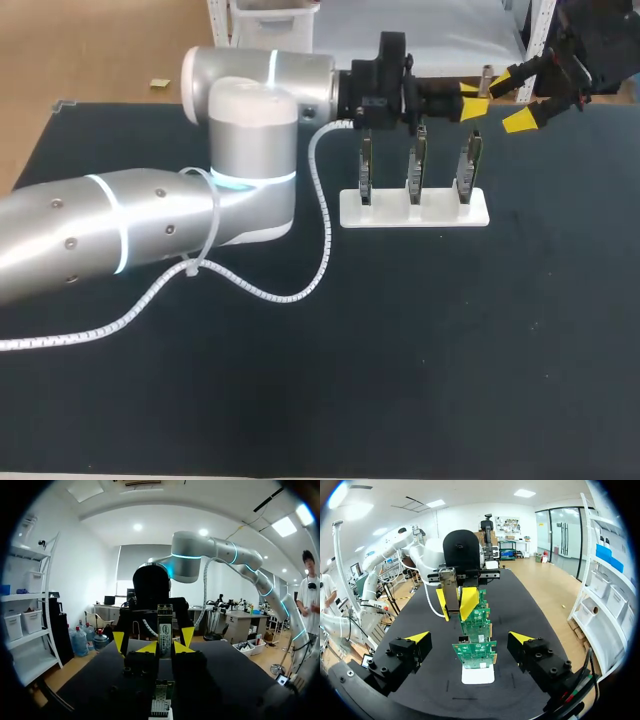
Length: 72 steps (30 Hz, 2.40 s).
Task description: Pick up the optical module with the left hand, and insert it into the network port with the right hand.
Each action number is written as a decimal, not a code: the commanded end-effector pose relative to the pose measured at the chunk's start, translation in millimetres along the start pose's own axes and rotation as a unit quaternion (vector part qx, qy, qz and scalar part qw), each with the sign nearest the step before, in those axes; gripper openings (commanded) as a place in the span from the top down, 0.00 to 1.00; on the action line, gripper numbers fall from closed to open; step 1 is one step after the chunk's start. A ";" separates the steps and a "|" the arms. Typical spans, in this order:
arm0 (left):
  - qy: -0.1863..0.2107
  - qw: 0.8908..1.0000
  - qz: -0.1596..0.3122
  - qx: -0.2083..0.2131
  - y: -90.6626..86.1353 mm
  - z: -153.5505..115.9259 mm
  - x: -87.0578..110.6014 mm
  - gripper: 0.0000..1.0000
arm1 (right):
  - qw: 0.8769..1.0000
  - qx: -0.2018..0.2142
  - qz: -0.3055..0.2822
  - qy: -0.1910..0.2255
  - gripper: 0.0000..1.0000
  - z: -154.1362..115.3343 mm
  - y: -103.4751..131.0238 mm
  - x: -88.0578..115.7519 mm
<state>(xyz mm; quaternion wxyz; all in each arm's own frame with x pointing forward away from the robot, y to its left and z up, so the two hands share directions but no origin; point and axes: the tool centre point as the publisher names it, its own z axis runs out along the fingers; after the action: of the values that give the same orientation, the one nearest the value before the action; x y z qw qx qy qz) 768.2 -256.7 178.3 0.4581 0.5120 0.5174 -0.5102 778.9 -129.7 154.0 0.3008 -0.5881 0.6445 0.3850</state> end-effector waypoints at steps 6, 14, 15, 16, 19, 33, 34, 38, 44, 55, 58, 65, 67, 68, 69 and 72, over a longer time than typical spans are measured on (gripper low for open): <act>0.001 1.000 -0.003 0.001 0.1 3.7 2.3 1.00 | 1.000 -0.001 0.000 0.000 0.00 0.0 -1.2 0.0; 0.005 1.000 0.003 0.002 0.3 5.9 4.9 1.00 | 1.000 -0.001 0.000 0.000 0.00 0.0 -1.2 0.0; 0.006 1.000 0.005 0.001 0.3 6.0 4.9 1.00 | 1.000 -0.001 0.000 0.000 0.00 0.0 -1.2 0.0; 0.006 1.000 0.006 0.001 0.3 6.1 4.8 1.00 | 1.000 -0.001 0.000 0.000 0.00 0.0 -1.2 0.0; 0.010 1.000 0.012 -0.002 0.2 6.8 3.6 1.00 | 1.000 -0.001 0.000 0.000 0.00 0.0 -1.2 0.0; 0.018 1.000 0.014 -0.001 0.9 8.8 5.6 1.00 | 1.000 -0.001 0.000 0.000 0.00 0.0 -1.2 0.0; 0.018 1.000 0.013 -0.001 0.9 8.8 6.1 1.00 | 1.000 -0.001 0.000 0.000 0.00 0.0 -1.2 0.0; 0.018 1.000 0.013 -0.006 1.4 8.0 6.6 1.00 | 1.000 -0.001 0.000 0.000 0.00 0.0 -1.2 0.0; 0.017 1.000 0.009 -0.009 1.2 6.9 8.8 1.00 | 1.000 -0.001 0.000 0.000 0.00 0.0 -1.2 0.0; 0.019 1.000 0.006 -0.014 1.8 7.4 11.9 1.00 | 1.000 -0.001 0.000 0.000 0.00 0.0 -1.2 0.0; 0.011 1.000 0.008 -0.015 1.9 7.4 12.2 1.00 | 1.000 -0.001 0.000 0.000 0.00 0.0 -1.2 0.0; 0.011 1.000 0.008 -0.015 1.9 7.4 12.2 1.00 | 1.000 -0.001 0.000 0.000 0.00 0.0 -1.2 0.0; 0.011 1.000 0.008 -0.015 1.9 7.4 12.2 1.00 | 1.000 0.008 -0.002 0.003 0.00 -2.6 -3.7 -2.8; 0.011 1.000 0.008 -0.015 1.9 7.4 12.2 1.00 | 1.000 0.014 -0.006 0.002 0.00 -4.5 -4.5 -5.2; 0.011 1.000 0.008 -0.015 1.9 7.4 12.2 1.00 | 1.000 0.020 -0.009 0.001 0.00 -6.8 -5.2 -8.5; 0.011 1.000 0.008 -0.015 1.9 7.4 12.2 1.00 | 0.999 0.027 -0.017 -0.003 0.00 -12.1 -6.3 -17.0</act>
<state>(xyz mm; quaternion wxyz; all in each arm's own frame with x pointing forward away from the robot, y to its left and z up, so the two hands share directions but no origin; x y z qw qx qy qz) 769.9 -263.0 166.2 0.4616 0.5164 0.5255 -0.4941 793.0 -130.7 167.0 0.3225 -0.5892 0.6426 0.3686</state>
